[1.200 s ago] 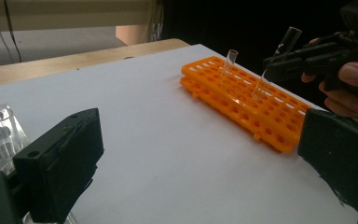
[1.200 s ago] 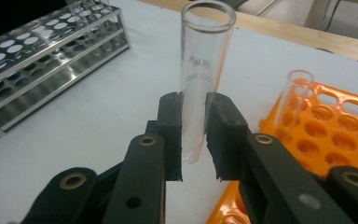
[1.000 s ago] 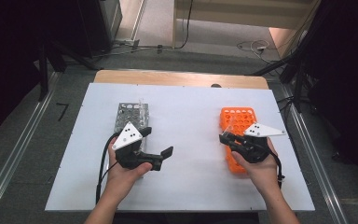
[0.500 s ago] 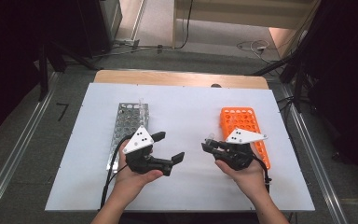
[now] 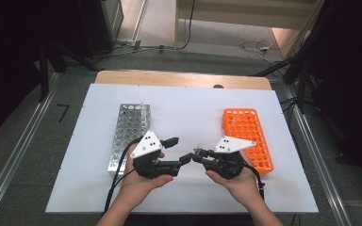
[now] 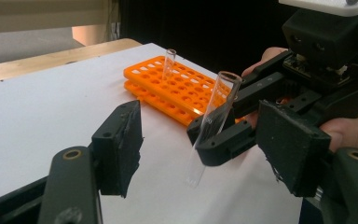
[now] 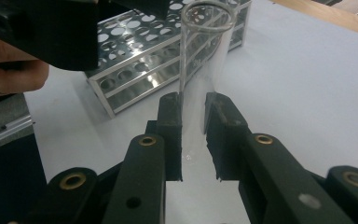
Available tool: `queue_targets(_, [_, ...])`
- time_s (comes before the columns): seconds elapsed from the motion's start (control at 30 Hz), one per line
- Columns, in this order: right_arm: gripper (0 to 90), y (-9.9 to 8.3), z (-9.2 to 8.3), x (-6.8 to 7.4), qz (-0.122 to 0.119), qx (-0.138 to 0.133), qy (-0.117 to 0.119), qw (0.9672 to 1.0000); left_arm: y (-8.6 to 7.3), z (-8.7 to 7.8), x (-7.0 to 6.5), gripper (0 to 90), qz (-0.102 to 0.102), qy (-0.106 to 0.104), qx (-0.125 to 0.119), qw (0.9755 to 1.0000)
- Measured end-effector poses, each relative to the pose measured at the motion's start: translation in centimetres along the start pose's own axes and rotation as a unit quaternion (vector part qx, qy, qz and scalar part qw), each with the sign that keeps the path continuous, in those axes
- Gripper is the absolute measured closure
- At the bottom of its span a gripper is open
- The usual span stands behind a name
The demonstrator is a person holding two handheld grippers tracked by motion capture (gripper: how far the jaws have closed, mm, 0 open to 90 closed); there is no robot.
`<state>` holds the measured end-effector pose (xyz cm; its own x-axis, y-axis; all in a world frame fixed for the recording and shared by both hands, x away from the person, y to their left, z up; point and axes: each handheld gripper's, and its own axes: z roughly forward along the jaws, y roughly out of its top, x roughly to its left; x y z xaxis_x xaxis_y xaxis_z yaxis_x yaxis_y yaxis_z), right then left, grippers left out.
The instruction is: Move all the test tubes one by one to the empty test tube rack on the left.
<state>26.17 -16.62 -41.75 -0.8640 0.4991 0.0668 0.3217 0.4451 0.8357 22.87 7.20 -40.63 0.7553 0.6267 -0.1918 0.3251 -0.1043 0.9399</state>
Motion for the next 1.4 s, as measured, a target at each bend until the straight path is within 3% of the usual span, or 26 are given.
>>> queue_targets(0.3, [74.1,0.3,0.6,1.4,-0.013,0.007,0.020,0.9997,-0.1,0.3,-0.8,51.3,0.013,-0.023,0.000,0.9997])
queue_targets(0.7, [74.1,0.5,1.0,2.7,-0.033,0.016,0.030,0.9989,-0.3,0.6,-1.2,69.5,0.031,-0.027,0.010,0.9991])
queue_targets(1.27, [74.1,0.4,1.1,2.6,-0.028,0.015,0.036,0.9989,-0.3,0.4,-1.0,75.1,0.039,-0.019,0.007,0.9990])
queue_targets(1.4, [71.0,0.4,1.0,2.6,-0.031,0.009,0.031,0.9990,-0.2,0.2,-0.8,75.6,0.051,-0.013,0.003,0.9986])
